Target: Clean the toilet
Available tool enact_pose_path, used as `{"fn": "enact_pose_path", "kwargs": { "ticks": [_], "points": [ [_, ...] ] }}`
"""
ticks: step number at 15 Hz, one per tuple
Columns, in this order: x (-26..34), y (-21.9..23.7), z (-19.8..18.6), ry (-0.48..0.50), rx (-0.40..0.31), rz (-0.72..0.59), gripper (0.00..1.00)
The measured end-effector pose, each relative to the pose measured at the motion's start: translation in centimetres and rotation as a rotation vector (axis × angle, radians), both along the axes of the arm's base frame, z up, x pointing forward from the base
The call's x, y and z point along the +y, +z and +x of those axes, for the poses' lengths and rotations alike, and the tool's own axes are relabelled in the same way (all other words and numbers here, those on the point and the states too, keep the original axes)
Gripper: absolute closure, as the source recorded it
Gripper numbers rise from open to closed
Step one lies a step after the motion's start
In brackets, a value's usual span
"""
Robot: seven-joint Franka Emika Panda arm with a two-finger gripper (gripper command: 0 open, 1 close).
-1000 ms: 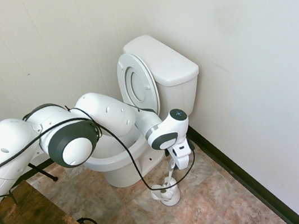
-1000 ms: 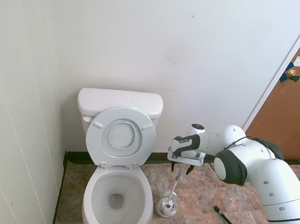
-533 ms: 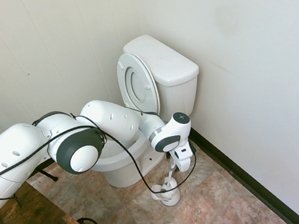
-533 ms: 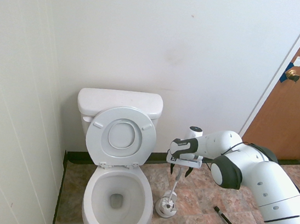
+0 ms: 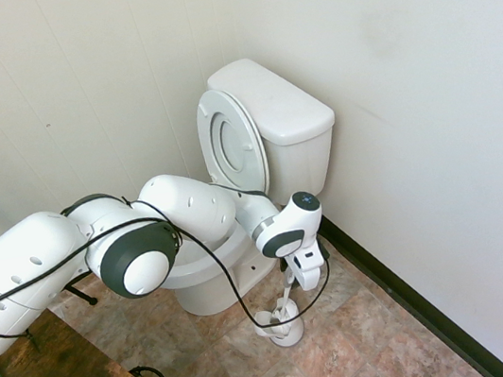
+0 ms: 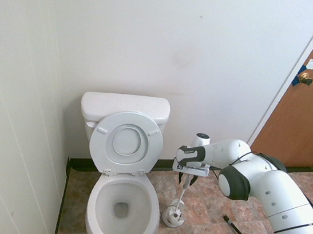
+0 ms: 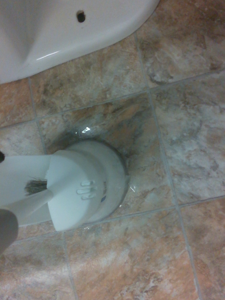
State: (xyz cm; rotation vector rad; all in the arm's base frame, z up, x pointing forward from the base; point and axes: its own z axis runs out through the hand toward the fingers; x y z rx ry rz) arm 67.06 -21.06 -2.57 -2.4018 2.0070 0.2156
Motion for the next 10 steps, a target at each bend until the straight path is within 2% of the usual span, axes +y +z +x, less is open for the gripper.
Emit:
{"fn": "enact_pose_path", "kwargs": {
  "ticks": [10],
  "points": [
    [0.25,-0.04,0.66,-0.007,0.002,0.003,1.00]
  ]
}}
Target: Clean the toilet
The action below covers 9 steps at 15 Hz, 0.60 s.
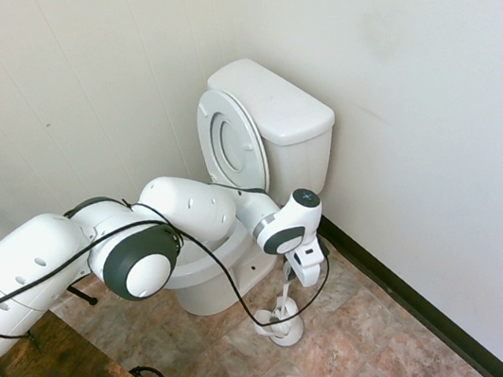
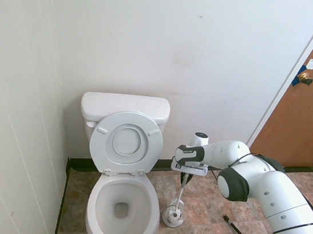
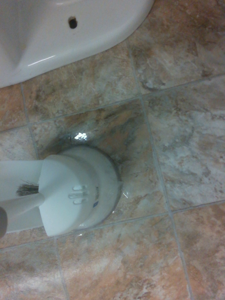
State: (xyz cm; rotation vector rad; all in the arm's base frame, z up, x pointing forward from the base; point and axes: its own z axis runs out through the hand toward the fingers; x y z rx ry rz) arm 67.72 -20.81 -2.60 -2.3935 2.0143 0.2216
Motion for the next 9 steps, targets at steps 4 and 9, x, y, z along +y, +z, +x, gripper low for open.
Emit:
{"fn": "enact_pose_path", "kwargs": {
  "ticks": [4,9],
  "points": [
    [-0.6,-0.2,-0.3,0.011,0.010,-0.012,1.00],
    [-0.1,0.3,-2.9,0.082,0.041,-0.041,1.00]
  ]
}}
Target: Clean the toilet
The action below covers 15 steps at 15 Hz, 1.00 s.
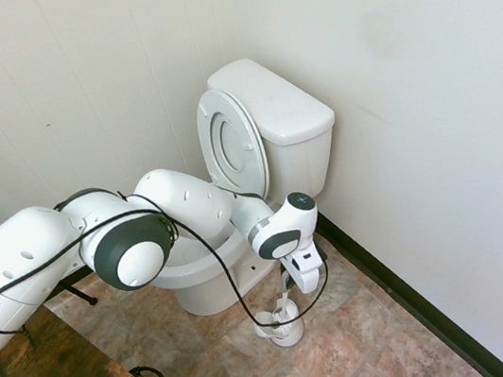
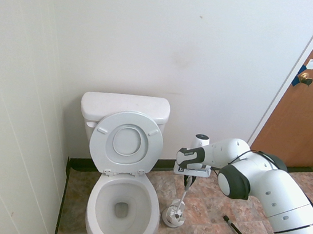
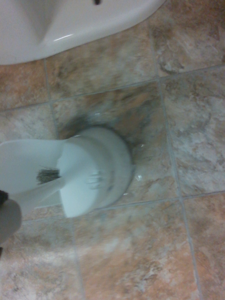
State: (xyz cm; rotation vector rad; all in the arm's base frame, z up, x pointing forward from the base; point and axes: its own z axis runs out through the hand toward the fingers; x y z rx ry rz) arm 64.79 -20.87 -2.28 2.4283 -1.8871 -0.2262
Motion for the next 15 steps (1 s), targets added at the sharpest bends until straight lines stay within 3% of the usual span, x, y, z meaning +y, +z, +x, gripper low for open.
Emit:
{"fn": "enact_pose_path", "kwargs": {
  "ticks": [6,11,15],
  "points": [
    [0.2,5.4,-2.8,0.038,0.005,-0.012,1.00],
    [0.8,14.0,-5.1,0.068,-0.003,-0.064,1.00],
    [2.7,22.6,-7.9,0.071,-0.061,-0.084,1.00]
  ]
}}
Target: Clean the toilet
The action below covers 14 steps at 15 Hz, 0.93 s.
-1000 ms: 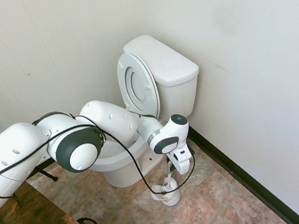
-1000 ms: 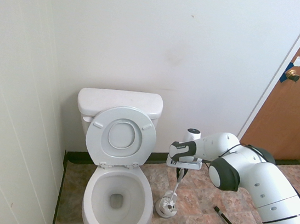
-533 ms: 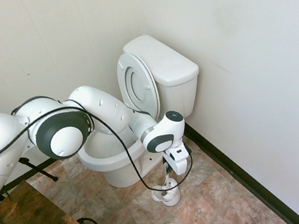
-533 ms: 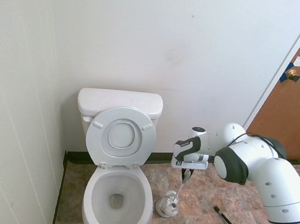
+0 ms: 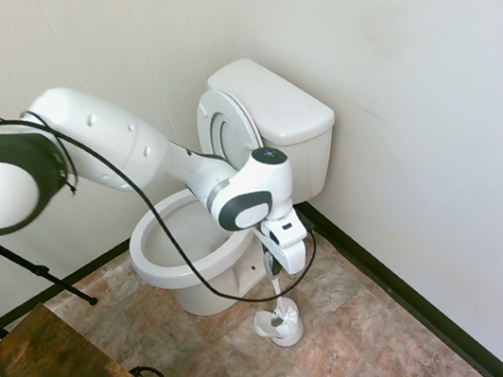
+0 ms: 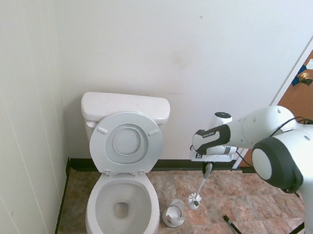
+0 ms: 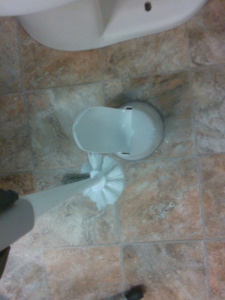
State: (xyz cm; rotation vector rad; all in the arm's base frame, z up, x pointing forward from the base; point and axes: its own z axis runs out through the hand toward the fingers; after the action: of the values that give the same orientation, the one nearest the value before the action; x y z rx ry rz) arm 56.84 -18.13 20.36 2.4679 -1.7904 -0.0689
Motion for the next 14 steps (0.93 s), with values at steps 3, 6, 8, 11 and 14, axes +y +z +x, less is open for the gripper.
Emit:
{"fn": "enact_pose_path", "kwargs": {
  "ticks": [3,6,8,11,14],
  "points": [
    [2.8,5.3,-2.5,0.039,-0.043,-0.011,1.00],
    [7.0,10.6,-4.1,0.074,-0.089,-0.053,1.00],
    [10.4,14.0,-4.7,0.093,-0.136,-0.061,1.00],
    [15.3,17.4,-5.5,0.146,-0.200,-0.026,1.00],
    [19.4,18.7,-5.8,0.187,-0.230,0.031,1.00]
  ]
}}
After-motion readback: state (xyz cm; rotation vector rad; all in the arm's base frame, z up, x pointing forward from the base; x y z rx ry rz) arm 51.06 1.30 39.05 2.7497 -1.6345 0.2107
